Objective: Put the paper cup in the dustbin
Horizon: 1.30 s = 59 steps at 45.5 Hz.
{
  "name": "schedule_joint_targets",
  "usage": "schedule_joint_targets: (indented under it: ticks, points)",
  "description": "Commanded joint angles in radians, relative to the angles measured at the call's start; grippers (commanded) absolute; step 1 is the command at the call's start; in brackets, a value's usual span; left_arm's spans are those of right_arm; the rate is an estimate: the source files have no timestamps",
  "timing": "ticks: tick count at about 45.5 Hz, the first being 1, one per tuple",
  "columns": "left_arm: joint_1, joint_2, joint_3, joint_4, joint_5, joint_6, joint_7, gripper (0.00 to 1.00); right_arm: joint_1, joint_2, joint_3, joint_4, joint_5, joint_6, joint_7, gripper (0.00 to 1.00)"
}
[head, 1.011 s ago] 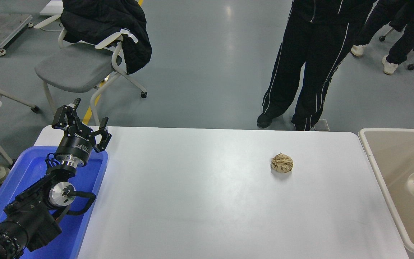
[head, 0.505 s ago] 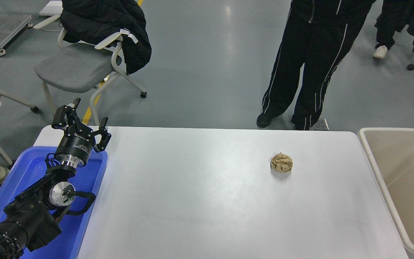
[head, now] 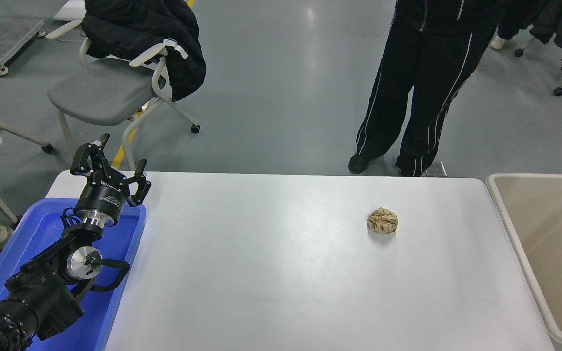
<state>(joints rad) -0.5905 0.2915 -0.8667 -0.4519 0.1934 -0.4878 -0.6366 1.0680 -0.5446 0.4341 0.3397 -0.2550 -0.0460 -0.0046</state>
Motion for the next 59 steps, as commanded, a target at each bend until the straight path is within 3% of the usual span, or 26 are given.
schedule_joint_targets:
  ticks: [1, 11, 17, 31, 38, 59]
  points:
    - [0.000, 0.000, 0.000, -0.001, 0.000, 0.000, 0.000, 1.00, -0.062, -0.041, 0.345, 0.262, -0.004, 0.003, 0.035, 0.99]
    - [0.000, 0.000, 0.000, -0.001, 0.000, 0.000, 0.000, 1.00, -0.200, -0.029, 0.380, 0.372, -0.015, 0.006, 0.290, 0.99]
    - [0.000, 0.000, 0.000, 0.001, 0.000, 0.000, 0.000, 1.00, -0.310, 0.006, 0.420, 0.395, -0.013, 0.006, 0.386, 0.99]
    - [0.000, 0.000, 0.000, 0.001, 0.000, 0.000, 0.000, 1.00, -0.540, 0.117, 0.549, 0.493, -0.020, 0.037, 0.448, 0.99]
    - [0.000, 0.000, 0.000, -0.001, 0.000, 0.000, 0.000, 1.00, -0.566, 0.156, 0.568, 0.489, -0.020, 0.044, 0.489, 0.99]
    - [0.000, 0.000, 0.000, -0.001, 0.000, 0.000, 0.000, 1.00, -0.582, 0.158, 0.538, 0.483, -0.035, 0.044, 0.495, 0.99]
